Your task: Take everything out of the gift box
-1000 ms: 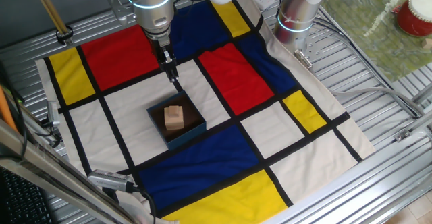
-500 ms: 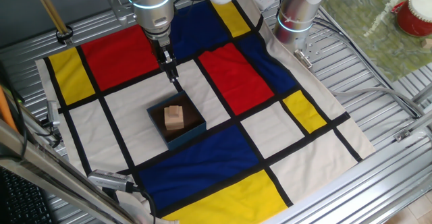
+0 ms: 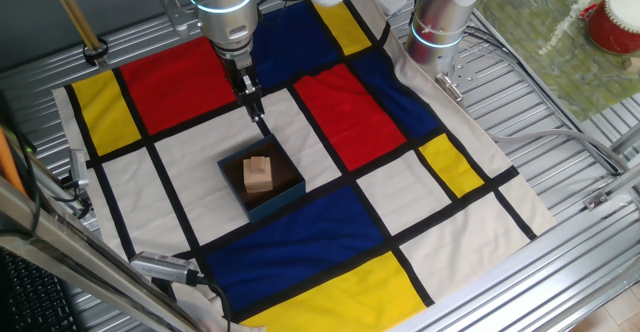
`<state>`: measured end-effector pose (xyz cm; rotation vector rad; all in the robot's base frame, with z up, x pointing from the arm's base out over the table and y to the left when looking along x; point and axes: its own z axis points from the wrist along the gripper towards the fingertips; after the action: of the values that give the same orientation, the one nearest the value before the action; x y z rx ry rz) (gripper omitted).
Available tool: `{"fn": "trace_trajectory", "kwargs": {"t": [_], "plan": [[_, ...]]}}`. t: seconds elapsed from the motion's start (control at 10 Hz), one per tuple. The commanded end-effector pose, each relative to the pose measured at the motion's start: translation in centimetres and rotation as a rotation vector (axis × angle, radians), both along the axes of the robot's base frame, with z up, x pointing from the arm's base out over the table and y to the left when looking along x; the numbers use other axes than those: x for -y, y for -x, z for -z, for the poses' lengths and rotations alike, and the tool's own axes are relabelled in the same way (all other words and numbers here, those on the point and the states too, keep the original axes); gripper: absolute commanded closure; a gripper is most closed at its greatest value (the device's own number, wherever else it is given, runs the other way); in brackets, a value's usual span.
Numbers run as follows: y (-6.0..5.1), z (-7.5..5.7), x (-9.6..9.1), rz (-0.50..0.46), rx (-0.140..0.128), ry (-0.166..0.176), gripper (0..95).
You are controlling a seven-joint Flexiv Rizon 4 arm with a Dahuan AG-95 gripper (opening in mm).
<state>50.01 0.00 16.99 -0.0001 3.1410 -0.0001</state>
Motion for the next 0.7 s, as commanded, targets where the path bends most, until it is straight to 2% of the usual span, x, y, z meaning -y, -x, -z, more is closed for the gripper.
{"fn": "trace_trajectory", "kwargs": {"t": [0.1,0.2,0.4,0.7], "plan": [[0.0,0.0,0.0,-0.018,-0.012,-0.017,0.0],[0.0,-0.2,-0.1,-0.02,-0.011,-0.015,95.0],[0.1,-1.4,-0.4,-0.011,-0.028,-0.007,95.0],[0.1,-1.5,-0.2,-0.019,-0.037,0.007,95.0]]}}
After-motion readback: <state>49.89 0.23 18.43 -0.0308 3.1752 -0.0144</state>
